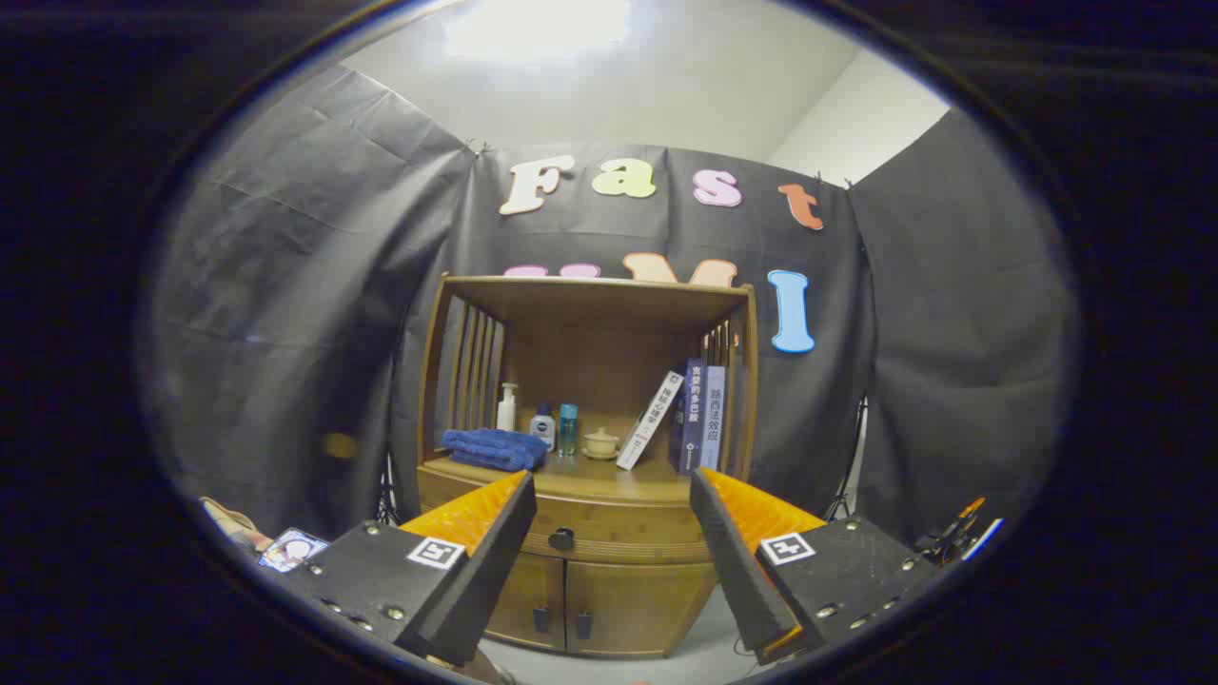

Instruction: Pull open the drawer, take out the items inside it, and place them on the countertop above the cabinet.

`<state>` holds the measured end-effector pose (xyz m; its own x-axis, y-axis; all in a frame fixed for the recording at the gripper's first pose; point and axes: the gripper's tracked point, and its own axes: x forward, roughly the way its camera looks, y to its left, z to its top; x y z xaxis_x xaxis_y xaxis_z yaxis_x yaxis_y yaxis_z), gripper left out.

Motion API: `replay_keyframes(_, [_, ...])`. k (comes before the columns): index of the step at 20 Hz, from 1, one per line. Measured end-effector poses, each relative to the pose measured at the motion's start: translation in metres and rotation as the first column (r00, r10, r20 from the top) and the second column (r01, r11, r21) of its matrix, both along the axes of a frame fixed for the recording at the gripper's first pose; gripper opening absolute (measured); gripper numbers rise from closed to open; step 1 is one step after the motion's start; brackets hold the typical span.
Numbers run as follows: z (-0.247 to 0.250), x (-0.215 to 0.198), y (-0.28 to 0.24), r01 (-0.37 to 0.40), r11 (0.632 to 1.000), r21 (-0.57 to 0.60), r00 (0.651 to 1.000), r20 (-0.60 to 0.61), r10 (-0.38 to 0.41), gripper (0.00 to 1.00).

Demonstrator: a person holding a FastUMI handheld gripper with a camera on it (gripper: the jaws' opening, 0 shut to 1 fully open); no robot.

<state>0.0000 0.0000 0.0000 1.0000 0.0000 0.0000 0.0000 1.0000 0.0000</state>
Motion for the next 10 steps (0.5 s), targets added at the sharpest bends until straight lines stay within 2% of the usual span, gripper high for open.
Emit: replay_keyframes(10, [-0.0080,0.0031,-0.0015,0.005,1.000,0.010,1.000,-0.009,-0.004,0.97])
